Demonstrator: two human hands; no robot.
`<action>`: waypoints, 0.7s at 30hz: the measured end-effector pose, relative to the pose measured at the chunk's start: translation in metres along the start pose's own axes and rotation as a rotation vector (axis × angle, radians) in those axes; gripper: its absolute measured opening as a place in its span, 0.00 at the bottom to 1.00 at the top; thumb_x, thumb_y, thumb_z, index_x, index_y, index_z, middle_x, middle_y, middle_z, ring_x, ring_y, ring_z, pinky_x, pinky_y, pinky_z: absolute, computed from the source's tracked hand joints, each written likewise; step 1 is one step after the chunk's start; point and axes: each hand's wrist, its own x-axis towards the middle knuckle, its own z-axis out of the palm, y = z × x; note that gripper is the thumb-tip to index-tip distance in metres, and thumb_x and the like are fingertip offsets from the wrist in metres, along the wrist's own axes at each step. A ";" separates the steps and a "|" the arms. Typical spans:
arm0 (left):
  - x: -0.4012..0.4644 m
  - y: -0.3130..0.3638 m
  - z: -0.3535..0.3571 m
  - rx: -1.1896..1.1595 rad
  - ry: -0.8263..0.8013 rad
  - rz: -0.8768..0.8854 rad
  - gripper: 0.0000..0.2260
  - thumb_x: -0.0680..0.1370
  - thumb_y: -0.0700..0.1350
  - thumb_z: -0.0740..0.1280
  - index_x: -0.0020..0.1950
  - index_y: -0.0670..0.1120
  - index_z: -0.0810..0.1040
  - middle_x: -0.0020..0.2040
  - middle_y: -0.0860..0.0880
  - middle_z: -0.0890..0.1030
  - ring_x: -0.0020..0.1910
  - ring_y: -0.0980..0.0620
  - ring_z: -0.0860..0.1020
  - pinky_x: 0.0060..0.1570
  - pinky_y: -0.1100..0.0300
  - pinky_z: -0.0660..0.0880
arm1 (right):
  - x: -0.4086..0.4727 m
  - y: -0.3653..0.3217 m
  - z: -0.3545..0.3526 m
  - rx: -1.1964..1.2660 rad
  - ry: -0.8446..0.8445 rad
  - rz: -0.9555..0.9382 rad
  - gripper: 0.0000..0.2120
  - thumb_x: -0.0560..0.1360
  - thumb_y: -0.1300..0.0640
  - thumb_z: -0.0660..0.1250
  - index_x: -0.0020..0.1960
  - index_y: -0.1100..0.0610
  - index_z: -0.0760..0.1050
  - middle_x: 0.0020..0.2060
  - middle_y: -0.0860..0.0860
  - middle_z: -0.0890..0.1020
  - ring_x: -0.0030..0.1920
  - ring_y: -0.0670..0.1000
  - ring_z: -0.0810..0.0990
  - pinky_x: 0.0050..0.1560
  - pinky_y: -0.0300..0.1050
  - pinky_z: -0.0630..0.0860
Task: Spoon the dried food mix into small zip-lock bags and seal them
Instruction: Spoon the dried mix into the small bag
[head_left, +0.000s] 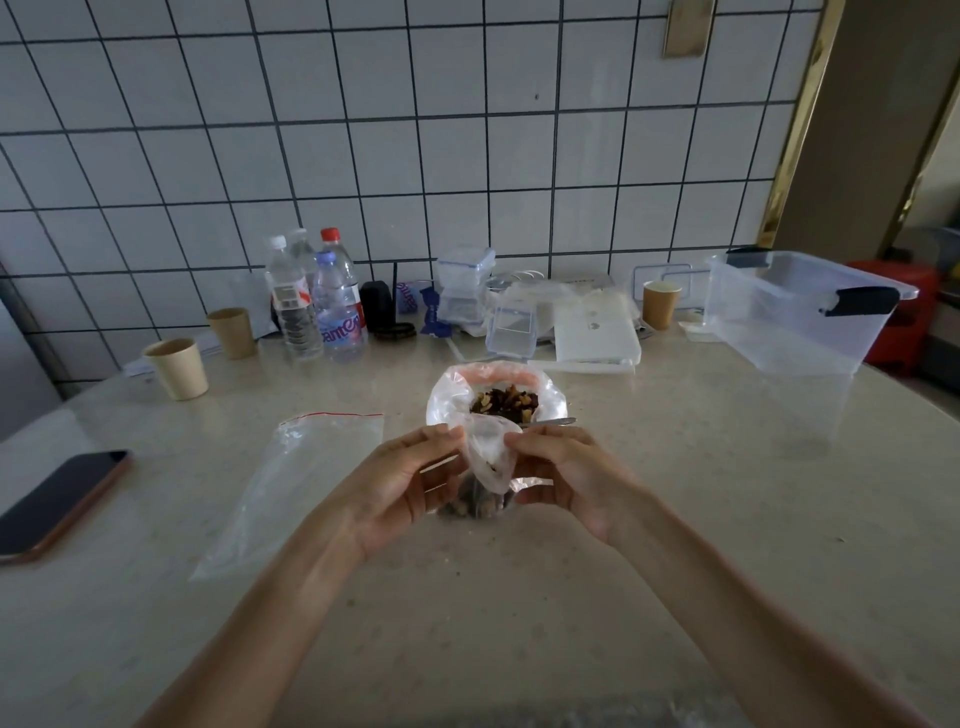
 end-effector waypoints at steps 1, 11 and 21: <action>0.000 0.001 0.001 0.030 0.017 0.016 0.04 0.71 0.44 0.78 0.45 0.47 0.88 0.50 0.44 0.87 0.42 0.54 0.85 0.36 0.62 0.81 | -0.001 -0.002 0.003 -0.052 0.026 -0.037 0.09 0.77 0.61 0.73 0.53 0.67 0.81 0.44 0.62 0.87 0.41 0.55 0.85 0.35 0.47 0.82; 0.003 0.013 -0.002 0.937 0.446 0.576 0.09 0.71 0.34 0.76 0.40 0.47 0.81 0.31 0.50 0.81 0.30 0.58 0.78 0.35 0.65 0.76 | -0.007 -0.007 0.008 -0.783 0.356 -0.474 0.05 0.72 0.62 0.64 0.46 0.56 0.71 0.35 0.57 0.82 0.29 0.59 0.83 0.24 0.52 0.79; -0.004 0.017 -0.004 0.603 0.288 0.083 0.16 0.81 0.56 0.70 0.55 0.43 0.82 0.47 0.43 0.83 0.36 0.51 0.87 0.36 0.53 0.84 | -0.010 -0.025 -0.010 -0.225 -0.019 -0.008 0.11 0.80 0.55 0.69 0.51 0.65 0.82 0.40 0.60 0.86 0.38 0.60 0.87 0.34 0.48 0.82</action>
